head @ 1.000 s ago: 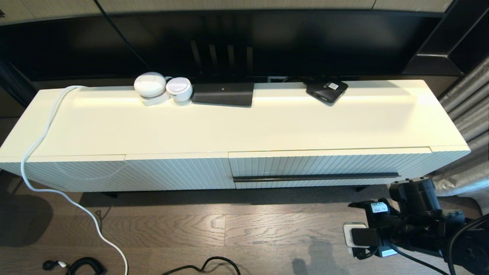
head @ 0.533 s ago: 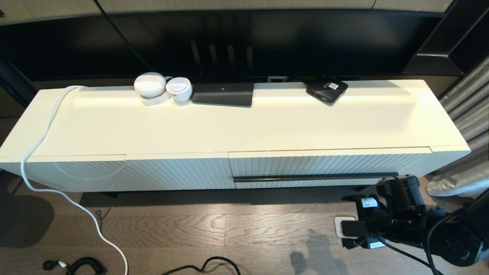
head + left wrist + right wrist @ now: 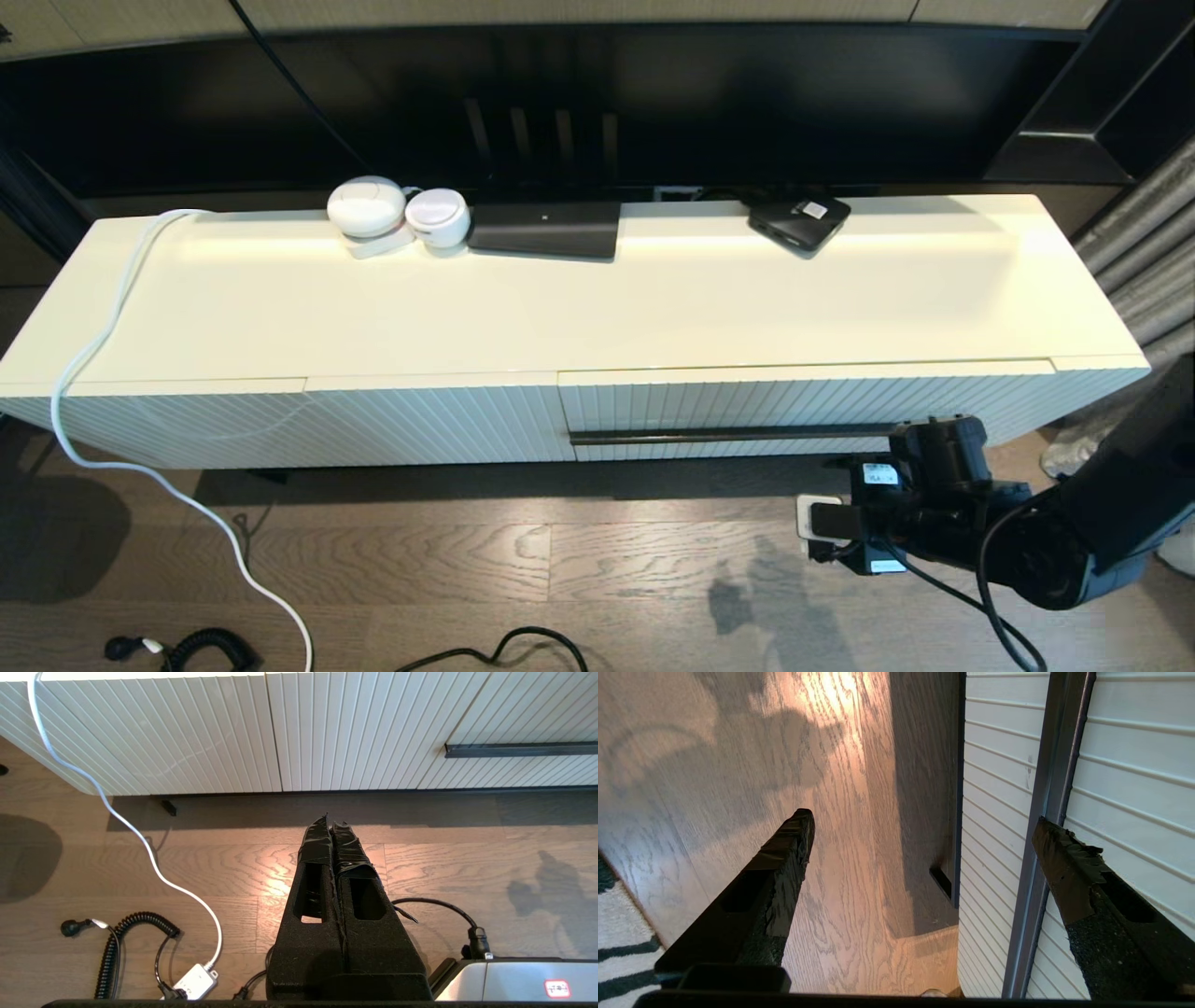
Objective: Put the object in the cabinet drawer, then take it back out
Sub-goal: Open the drawer
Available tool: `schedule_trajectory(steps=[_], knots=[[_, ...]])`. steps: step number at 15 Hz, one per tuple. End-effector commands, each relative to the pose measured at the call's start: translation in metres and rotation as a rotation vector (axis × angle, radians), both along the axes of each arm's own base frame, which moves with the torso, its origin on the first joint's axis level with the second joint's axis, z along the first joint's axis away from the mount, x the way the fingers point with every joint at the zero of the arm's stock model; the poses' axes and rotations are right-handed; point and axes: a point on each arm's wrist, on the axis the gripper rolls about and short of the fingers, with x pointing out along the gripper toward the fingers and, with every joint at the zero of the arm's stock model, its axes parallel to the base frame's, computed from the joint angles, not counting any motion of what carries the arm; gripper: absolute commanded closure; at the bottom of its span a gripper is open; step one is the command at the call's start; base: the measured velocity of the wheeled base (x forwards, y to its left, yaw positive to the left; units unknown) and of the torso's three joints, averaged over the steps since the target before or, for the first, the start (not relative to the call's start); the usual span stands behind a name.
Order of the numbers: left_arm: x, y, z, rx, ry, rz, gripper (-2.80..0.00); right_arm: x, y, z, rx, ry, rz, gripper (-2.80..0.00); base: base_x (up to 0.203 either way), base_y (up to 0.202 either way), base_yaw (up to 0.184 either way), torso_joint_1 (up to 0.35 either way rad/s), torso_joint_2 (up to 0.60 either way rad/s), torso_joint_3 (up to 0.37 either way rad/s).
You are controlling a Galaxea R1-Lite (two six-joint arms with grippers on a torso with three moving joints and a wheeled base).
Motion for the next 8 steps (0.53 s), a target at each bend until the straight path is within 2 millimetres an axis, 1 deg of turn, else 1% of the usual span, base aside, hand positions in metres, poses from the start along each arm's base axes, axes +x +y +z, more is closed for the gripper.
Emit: schedule_trajectory(steps=[1,5,6,8], knots=[[0.000,0.000,0.000,0.000,0.000,0.000,0.00,0.006,0.001,-0.006,0.000,0.005,0.000,-2.80,0.000,0.000,0.000,0.000,0.00,0.000],[0.000,0.000,0.000,0.000,0.000,0.000,0.00,0.011,0.002,-0.008,0.007,-0.002,-0.001,-2.80,0.000,0.000,0.000,0.000,0.00,0.000],[0.000,0.000,0.000,0.000,0.001,0.001,0.00,0.015,0.003,-0.012,0.012,-0.007,0.001,-2.80,0.000,0.000,0.000,0.000,0.00,0.000],[0.000,0.000,0.000,0.000,0.000,0.002,0.00,0.021,0.004,-0.015,0.025,-0.031,0.009,-2.80,0.000,0.000,0.000,0.000,0.00,0.000]])
